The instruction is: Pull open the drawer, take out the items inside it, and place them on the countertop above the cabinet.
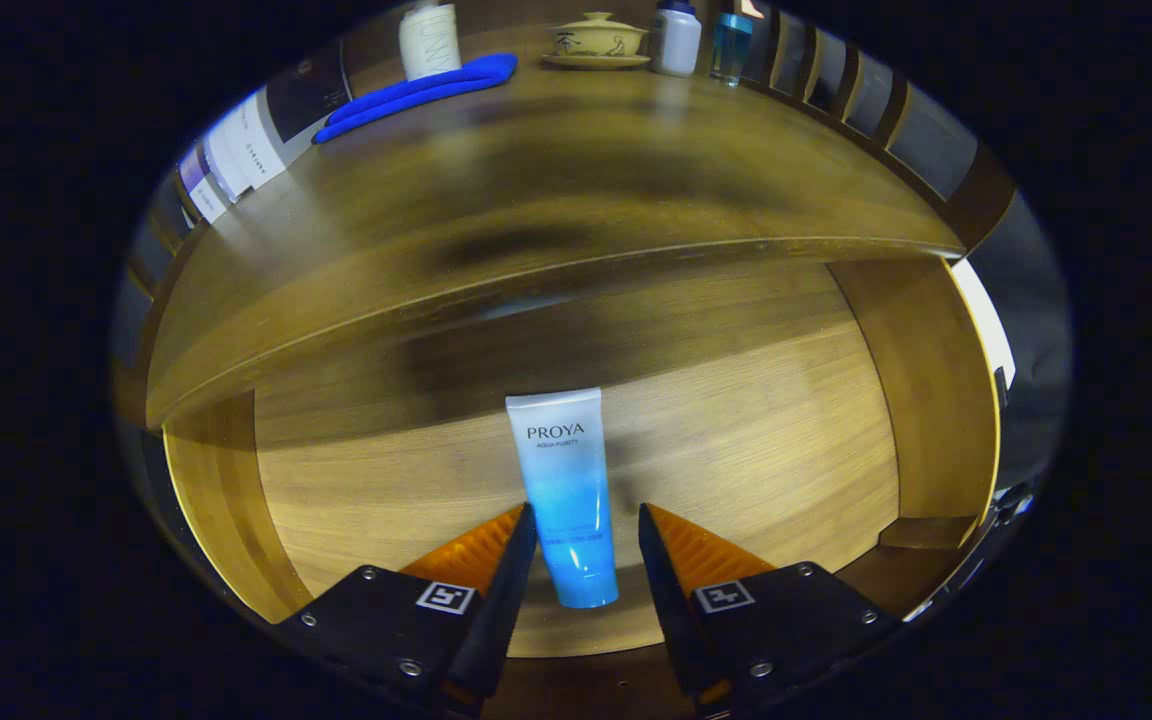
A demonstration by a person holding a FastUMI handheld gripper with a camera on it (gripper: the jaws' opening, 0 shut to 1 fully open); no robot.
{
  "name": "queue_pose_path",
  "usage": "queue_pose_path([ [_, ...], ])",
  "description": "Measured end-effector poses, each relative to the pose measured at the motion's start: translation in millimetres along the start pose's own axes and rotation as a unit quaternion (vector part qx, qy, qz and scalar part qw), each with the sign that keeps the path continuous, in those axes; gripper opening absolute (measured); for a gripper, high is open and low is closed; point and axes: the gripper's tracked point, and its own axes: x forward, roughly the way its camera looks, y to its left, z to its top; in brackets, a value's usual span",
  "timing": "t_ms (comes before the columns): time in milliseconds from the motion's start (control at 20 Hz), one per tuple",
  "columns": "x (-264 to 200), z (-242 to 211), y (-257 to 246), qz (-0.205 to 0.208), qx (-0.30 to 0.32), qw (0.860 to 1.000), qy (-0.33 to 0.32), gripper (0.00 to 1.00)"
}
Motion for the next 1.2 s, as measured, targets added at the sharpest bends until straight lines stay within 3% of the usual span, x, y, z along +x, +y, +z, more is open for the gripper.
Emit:
queue_pose_path([
  [200, 0, 1, 0, 0.0, 0.007, 1.0, 0.002, 0.48],
  [550, -13, -4, -18, -0.018, -0.003, 0.999, -0.031, 0.37],
  [750, -45, -4, -17, 0.003, -0.002, 0.996, -0.087, 0.36],
  [1200, -115, -20, -38, -0.051, -0.054, 0.983, -0.169, 0.36],
])
